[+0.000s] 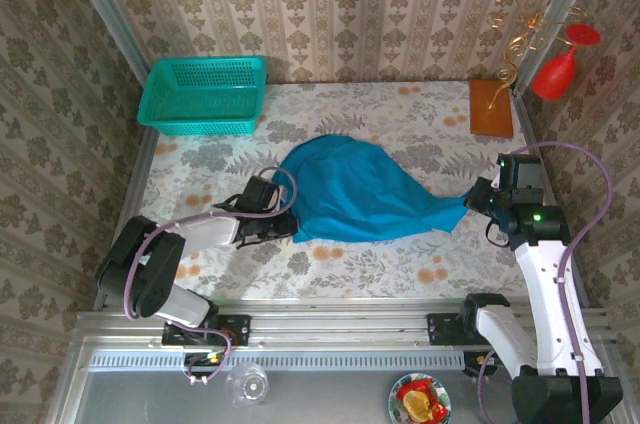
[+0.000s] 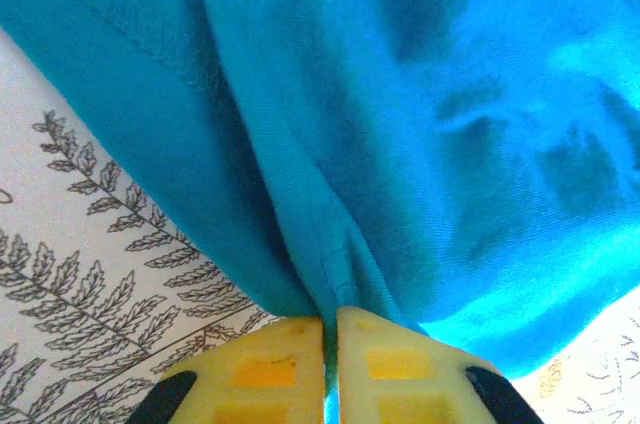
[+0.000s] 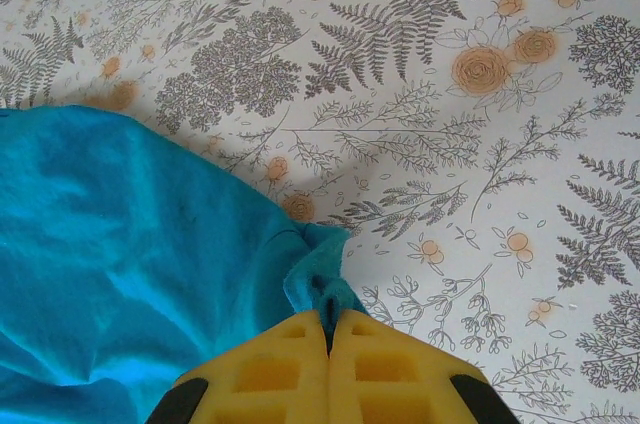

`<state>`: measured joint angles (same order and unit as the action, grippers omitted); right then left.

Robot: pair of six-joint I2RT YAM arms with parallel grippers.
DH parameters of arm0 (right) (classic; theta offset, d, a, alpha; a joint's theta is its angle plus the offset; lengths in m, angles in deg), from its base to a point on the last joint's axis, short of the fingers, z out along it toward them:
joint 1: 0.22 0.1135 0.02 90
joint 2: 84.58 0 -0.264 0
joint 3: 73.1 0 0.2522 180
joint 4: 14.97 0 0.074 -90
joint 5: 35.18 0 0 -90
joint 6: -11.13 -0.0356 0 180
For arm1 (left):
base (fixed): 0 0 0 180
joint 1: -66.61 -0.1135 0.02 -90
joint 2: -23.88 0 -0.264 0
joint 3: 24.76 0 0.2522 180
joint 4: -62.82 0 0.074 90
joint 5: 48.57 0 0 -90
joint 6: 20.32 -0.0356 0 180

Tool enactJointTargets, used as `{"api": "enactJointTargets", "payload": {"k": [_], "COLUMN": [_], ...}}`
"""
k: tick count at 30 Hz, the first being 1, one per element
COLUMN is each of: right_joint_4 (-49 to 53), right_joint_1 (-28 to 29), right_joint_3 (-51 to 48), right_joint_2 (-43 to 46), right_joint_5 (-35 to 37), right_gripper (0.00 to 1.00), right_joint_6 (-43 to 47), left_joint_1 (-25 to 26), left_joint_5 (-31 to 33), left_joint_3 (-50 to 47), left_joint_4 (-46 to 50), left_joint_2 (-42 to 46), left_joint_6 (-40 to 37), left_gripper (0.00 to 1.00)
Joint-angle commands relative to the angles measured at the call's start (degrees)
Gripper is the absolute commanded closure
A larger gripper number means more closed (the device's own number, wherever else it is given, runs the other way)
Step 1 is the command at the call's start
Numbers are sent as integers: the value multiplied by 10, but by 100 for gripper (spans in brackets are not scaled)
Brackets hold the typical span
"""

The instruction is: Fold the inside-out t-shirt

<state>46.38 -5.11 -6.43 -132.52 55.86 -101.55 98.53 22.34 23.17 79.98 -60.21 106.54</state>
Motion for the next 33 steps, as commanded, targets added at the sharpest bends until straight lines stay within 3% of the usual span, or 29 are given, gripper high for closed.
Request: {"api": "enactJointTargets", "payload": {"k": [1,6,11,18,22,25,29,33], "right_joint_4": [10,3,-16,-28,-18,-4,6,0], "right_joint_1": [-3,-3,-3,-6,-12,-13,-14,-14], "right_joint_3": [-2,9,47,161,272,380,523,597], "right_joint_2": [10,9,-13,-47,-64,-77,-94,-105], "right_joint_5": [-9,-2,12,18,21,38,70,89], "right_gripper": [100,100,100,100,100,100,100,100], "right_joint_6": [-4,-6,-5,-11,-10,-2,13,20], "left_joint_1": [5,-6,-54,-200,-266,-287,-288,-288], "left_joint_5": [5,30,31,-63,-131,-173,-209,-226], "left_joint_3": [13,47,115,248,333,369,359,311], "left_joint_4": [15,72,124,131,113,91,46,-23], "left_joint_2": [26,108,208,307,310,291,269,255], "left_joint_6": [-6,-42,-101,-168,-172,-156,-126,-75], "left_gripper": [96,100,100,100,100,100,100,100]}}
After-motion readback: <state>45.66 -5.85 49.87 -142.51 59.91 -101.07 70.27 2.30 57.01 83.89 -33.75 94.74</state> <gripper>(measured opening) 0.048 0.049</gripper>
